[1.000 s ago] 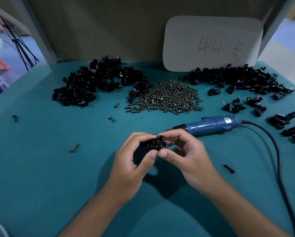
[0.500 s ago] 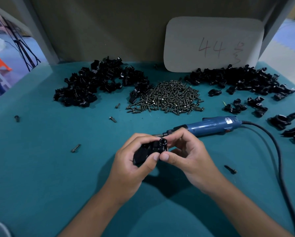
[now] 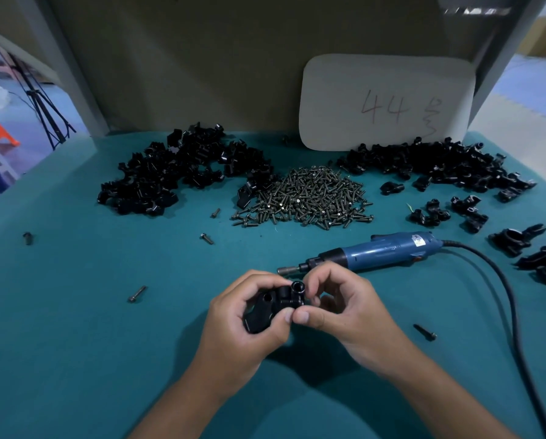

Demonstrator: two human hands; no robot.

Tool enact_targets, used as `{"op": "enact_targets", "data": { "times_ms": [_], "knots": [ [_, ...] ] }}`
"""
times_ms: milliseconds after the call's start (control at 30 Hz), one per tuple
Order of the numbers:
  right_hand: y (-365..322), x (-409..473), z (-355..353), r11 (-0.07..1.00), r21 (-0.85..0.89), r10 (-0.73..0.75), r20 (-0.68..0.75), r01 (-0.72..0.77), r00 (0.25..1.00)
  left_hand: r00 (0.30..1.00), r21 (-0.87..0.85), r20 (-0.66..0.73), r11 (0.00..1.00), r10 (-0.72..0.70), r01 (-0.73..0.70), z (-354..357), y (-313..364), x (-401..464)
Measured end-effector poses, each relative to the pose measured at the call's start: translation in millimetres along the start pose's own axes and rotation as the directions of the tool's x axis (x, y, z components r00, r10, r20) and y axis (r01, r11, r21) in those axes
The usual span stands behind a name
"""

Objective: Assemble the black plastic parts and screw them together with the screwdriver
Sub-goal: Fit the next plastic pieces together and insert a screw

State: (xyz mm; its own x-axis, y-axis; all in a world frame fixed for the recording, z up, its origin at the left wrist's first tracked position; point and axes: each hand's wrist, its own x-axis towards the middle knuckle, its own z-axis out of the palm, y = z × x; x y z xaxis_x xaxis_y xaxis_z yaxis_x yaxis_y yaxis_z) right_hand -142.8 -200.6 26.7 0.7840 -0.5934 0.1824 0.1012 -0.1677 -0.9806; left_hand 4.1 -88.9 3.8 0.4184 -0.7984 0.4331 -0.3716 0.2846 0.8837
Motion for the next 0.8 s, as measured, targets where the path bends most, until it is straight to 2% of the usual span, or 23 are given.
{"op": "enact_targets", "data": {
  "times_ms": [100, 233, 300, 333, 400, 467, 567, 667, 733, 800],
  "knots": [
    [-4, 1, 0, 0.998, -0.054, -0.014, -0.020, 0.013, 1.000, 1.000, 0.000, -0.025, 1.000, 0.001, -0.001, 1, -2, 0],
    [-19, 18, -15, 0.997, -0.074, -0.042, -0.137, 0.032, 0.990, 0.998, -0.042, -0.068, 0.999, -0.019, 0.017, 0, -4, 1],
    [-25, 47, -28, 0.959, -0.279, -0.094, -0.177, 0.042, 0.980, 0.995, -0.062, -0.095, 0.998, -0.028, 0.022, 1, -5, 2],
    [-25, 66, -35, 0.898, -0.438, -0.116, -0.163, 0.033, 0.980, 0.994, -0.075, -0.103, 0.997, -0.041, 0.033, 1, -4, 3],
    [-18, 110, -45, 0.699, -0.715, -0.095, -0.095, -0.001, 0.991, 0.991, -0.113, -0.110, 0.991, -0.077, 0.065, 2, -2, 3],
    [-3, 150, -50, 0.549, -0.834, -0.015, -0.082, -0.060, 0.997, 0.987, -0.145, -0.112, 0.985, -0.112, 0.096, 1, 0, 3],
    [23, 187, -51, 0.436, -0.887, 0.102, -0.120, -0.152, 0.988, 0.981, -0.186, -0.113, 0.973, -0.160, 0.137, -2, 2, 3],
    [33, 199, -47, 0.399, -0.883, 0.167, -0.194, -0.246, 0.967, 0.974, -0.219, -0.118, 0.962, -0.193, 0.164, -3, 2, 5],
    [29, 201, -47, 0.364, -0.899, 0.139, -0.205, -0.243, 0.969, 0.972, -0.246, -0.120, 0.954, -0.203, 0.169, -3, 2, 5],
    [22, 196, -49, 0.399, -0.894, 0.041, -0.204, -0.203, 0.978, 0.972, -0.245, -0.131, 0.956, -0.198, 0.162, -2, 2, 5]
  ]
}}
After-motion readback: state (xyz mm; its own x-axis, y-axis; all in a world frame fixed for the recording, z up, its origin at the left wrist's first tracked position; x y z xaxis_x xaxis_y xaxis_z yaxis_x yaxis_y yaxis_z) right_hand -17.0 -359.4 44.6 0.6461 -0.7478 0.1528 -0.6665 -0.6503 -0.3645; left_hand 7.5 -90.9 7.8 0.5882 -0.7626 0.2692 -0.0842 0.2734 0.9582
